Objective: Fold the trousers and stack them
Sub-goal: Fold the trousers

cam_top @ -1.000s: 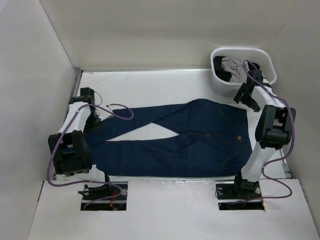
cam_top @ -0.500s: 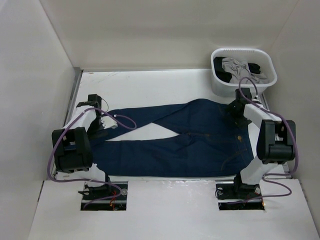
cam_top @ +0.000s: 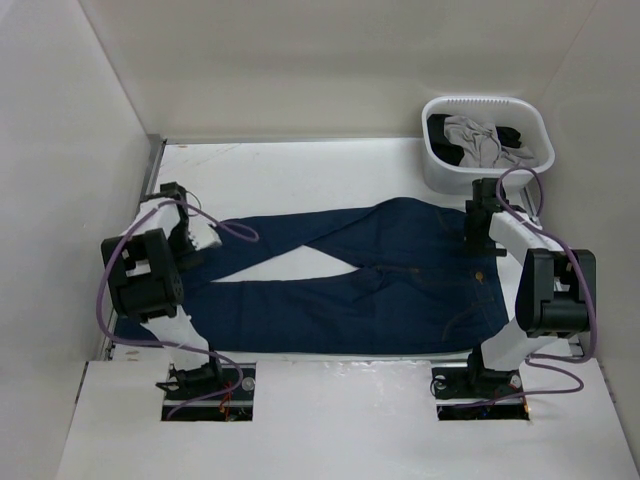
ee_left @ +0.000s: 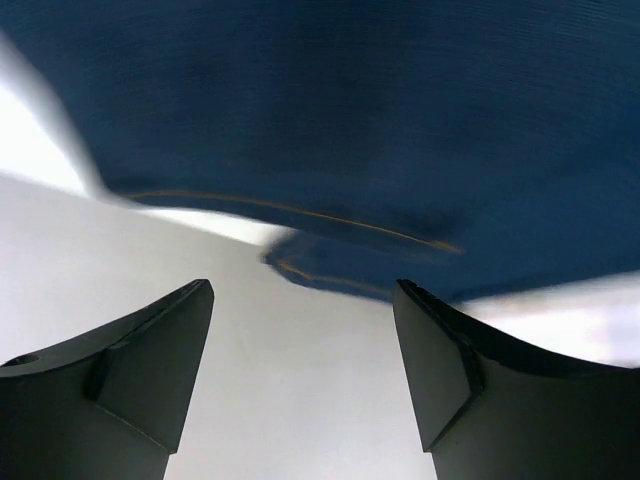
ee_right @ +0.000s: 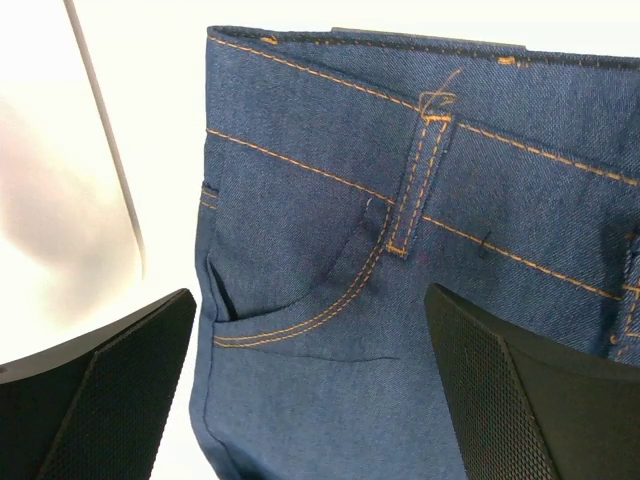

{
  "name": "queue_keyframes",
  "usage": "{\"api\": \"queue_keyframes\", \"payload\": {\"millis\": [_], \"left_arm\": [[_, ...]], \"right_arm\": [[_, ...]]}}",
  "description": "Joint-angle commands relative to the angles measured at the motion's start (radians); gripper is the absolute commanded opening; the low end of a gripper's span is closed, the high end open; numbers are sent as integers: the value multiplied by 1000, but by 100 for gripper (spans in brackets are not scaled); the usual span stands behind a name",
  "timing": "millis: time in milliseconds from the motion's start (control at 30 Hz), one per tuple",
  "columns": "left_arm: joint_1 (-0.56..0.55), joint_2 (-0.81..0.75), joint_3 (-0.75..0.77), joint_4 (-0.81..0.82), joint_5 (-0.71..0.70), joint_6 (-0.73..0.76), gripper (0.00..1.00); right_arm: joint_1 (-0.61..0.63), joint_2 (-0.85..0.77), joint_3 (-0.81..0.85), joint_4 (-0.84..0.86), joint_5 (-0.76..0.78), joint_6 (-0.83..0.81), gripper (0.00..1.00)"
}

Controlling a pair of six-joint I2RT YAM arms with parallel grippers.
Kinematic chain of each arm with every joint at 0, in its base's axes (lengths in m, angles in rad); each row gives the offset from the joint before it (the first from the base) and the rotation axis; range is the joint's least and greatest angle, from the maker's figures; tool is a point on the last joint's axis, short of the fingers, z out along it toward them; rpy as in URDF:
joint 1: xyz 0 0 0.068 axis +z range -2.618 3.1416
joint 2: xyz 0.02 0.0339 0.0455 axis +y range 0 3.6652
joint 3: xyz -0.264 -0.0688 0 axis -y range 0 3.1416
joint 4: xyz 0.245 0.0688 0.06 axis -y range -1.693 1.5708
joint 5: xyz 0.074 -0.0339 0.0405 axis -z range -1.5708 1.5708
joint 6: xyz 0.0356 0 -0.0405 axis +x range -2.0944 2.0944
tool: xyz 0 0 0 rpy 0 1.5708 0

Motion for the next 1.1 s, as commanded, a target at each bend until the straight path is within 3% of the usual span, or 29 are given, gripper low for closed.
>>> {"api": "queue_keyframes", "payload": {"millis": [0, 100, 300, 433, 733, 867, 1067], "left_arm": [[88, 78, 165, 126, 57, -215, 72], [100, 136, 232, 203, 86, -256, 71], [56, 228, 140, 297, 57, -83, 70], [53, 311, 153, 416, 14, -45, 70], [60, 514, 463, 709, -37, -42, 70], [39, 454, 490, 708, 32, -41, 72], [43, 171, 280, 555, 130, 88, 75]], "right_arm": [[3, 1, 6, 6, 29, 57, 100], [3, -6, -14, 16, 28, 54, 100], [3, -40, -25, 6, 37, 57, 100], [3, -74, -40, 5, 40, 60, 100], [3, -101, -60, -7, 51, 68, 100], [3, -103, -65, 2, 44, 72, 100], [8, -106, -97, 46, 21, 68, 100]]}}
